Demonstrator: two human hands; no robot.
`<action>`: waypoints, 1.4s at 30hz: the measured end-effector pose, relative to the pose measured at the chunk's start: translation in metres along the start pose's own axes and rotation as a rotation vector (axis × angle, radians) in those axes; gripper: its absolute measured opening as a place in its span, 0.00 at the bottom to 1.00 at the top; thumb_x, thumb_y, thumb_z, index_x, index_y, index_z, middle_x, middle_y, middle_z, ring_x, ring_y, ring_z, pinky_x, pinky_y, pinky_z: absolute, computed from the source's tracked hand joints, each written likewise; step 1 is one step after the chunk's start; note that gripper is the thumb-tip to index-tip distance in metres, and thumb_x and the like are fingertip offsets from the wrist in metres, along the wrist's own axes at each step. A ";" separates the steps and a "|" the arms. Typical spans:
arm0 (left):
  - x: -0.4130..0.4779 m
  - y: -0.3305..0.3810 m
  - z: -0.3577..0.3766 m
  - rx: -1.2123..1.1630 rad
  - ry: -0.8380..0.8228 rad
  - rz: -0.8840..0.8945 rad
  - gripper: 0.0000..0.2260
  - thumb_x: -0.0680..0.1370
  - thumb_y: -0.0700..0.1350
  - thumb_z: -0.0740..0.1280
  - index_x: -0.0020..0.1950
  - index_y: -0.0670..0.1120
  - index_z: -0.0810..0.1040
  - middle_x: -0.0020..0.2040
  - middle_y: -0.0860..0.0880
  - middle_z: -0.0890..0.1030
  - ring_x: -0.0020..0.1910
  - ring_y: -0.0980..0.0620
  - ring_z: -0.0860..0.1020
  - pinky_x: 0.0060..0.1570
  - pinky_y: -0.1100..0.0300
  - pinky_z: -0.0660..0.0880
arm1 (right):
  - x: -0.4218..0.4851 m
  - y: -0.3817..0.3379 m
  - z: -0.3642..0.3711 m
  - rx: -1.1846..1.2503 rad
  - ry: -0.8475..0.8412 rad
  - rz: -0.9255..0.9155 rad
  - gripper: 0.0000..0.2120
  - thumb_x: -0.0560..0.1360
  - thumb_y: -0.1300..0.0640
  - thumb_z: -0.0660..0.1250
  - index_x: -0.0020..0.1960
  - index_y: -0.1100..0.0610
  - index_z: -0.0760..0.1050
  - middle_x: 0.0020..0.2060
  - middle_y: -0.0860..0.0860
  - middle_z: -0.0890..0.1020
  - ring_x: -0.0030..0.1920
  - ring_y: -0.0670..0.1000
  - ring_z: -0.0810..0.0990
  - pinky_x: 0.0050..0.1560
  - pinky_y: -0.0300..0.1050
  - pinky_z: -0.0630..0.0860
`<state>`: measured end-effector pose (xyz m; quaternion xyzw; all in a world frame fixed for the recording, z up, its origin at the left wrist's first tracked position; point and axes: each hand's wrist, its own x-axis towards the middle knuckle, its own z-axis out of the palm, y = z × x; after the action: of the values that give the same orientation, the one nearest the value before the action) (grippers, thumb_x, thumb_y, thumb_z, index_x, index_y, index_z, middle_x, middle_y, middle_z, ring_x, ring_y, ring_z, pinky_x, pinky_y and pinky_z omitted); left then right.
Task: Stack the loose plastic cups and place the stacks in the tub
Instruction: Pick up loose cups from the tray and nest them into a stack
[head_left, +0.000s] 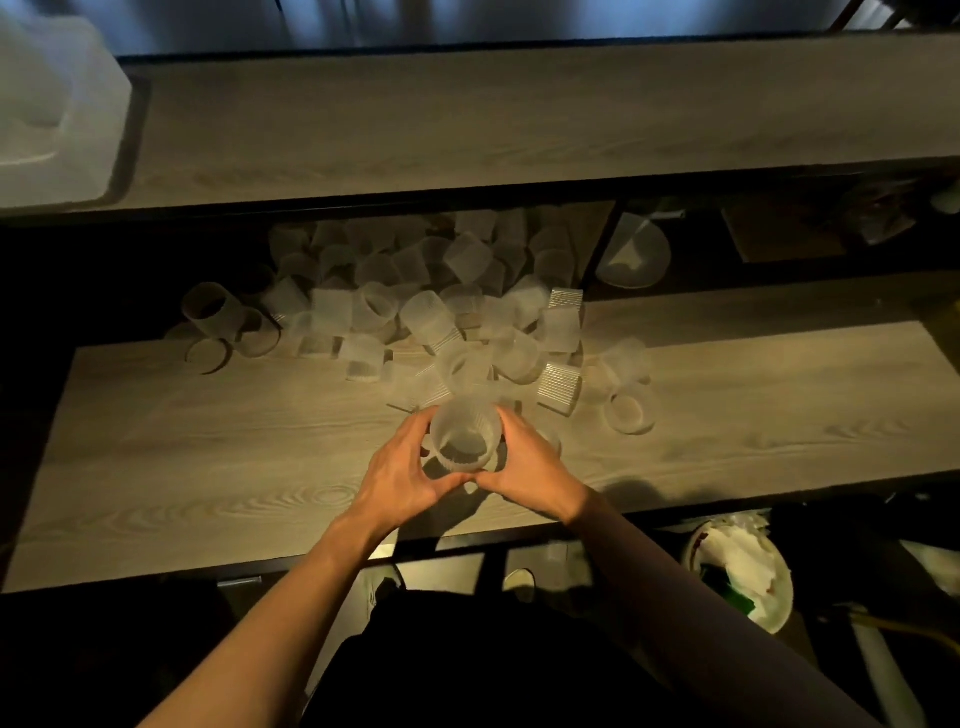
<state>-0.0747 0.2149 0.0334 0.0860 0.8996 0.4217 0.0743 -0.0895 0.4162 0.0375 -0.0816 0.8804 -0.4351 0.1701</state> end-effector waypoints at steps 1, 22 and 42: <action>-0.004 -0.004 -0.002 -0.004 0.009 -0.017 0.38 0.67 0.58 0.79 0.72 0.55 0.67 0.62 0.63 0.71 0.57 0.63 0.73 0.53 0.57 0.78 | 0.001 -0.003 0.004 -0.006 -0.019 -0.009 0.45 0.63 0.44 0.79 0.75 0.50 0.64 0.69 0.46 0.73 0.69 0.46 0.71 0.69 0.52 0.72; -0.044 -0.092 -0.046 -0.067 -0.051 -0.313 0.39 0.68 0.60 0.78 0.74 0.58 0.64 0.69 0.60 0.72 0.65 0.59 0.72 0.63 0.58 0.73 | 0.044 -0.038 0.116 -0.151 -0.196 0.036 0.44 0.68 0.50 0.80 0.77 0.50 0.60 0.71 0.50 0.74 0.68 0.52 0.74 0.66 0.49 0.73; 0.021 -0.141 -0.131 0.132 -0.103 -0.208 0.21 0.80 0.46 0.68 0.73 0.53 0.69 0.66 0.52 0.77 0.61 0.54 0.78 0.62 0.57 0.74 | 0.127 -0.092 0.102 -0.294 0.178 -0.049 0.13 0.79 0.57 0.62 0.62 0.56 0.78 0.55 0.52 0.81 0.51 0.51 0.79 0.54 0.50 0.78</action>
<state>-0.1351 0.0332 0.0062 0.0186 0.9245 0.3466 0.1577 -0.1704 0.2475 0.0239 -0.0881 0.9440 -0.3109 0.0672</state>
